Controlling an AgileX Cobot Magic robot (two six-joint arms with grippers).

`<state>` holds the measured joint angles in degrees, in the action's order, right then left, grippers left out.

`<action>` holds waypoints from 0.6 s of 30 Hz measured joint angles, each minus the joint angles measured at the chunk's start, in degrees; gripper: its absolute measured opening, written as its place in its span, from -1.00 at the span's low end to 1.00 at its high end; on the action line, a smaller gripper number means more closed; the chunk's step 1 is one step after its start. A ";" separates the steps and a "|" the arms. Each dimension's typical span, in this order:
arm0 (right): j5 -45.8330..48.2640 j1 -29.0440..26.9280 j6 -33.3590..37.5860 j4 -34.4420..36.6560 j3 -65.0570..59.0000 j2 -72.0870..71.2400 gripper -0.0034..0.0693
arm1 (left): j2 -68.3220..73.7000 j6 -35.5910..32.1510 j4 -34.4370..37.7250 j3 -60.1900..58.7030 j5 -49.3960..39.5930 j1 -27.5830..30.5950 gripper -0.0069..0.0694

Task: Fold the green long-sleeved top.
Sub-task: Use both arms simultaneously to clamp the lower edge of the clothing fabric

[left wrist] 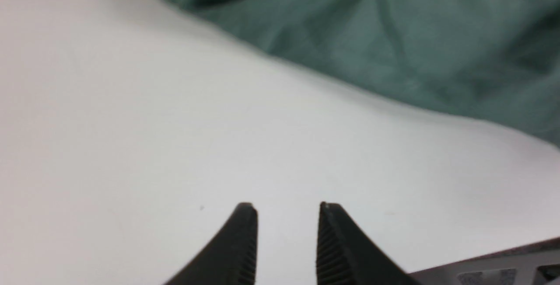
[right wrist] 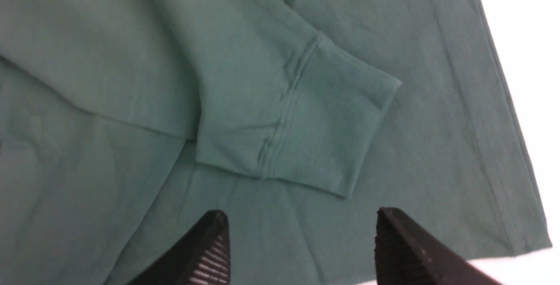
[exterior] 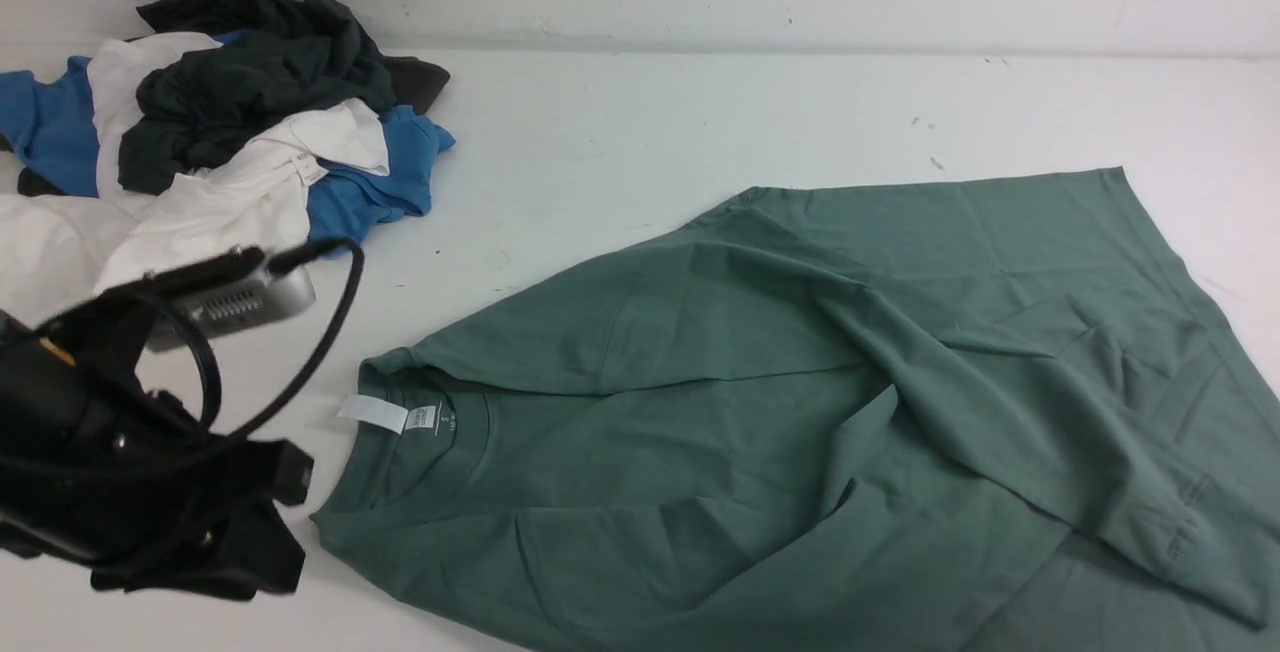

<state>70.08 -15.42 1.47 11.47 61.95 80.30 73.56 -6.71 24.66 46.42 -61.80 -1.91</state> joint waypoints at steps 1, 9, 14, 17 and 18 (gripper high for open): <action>0.14 0.00 0.00 0.07 -1.17 -1.91 0.24 | 0.36 1.10 -0.55 -0.76 0.79 -0.56 -0.24; -0.51 0.00 0.94 1.71 -6.99 -11.36 0.24 | 8.00 4.45 -1.98 -0.49 7.14 -3.07 0.10; -2.09 0.00 1.22 2.02 -7.57 -11.78 0.24 | 15.27 4.62 -3.12 2.09 14.92 -3.07 0.14; -2.56 0.00 1.54 2.38 -7.59 -11.78 0.21 | 18.41 4.62 -2.63 2.85 17.98 -3.07 0.14; -2.74 0.00 1.54 2.38 -7.59 -11.78 0.20 | 19.13 4.62 -2.33 2.85 18.73 -3.07 0.14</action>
<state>67.34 -15.42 3.01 13.85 54.36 68.52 92.69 -2.08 22.33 49.27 -43.07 -4.99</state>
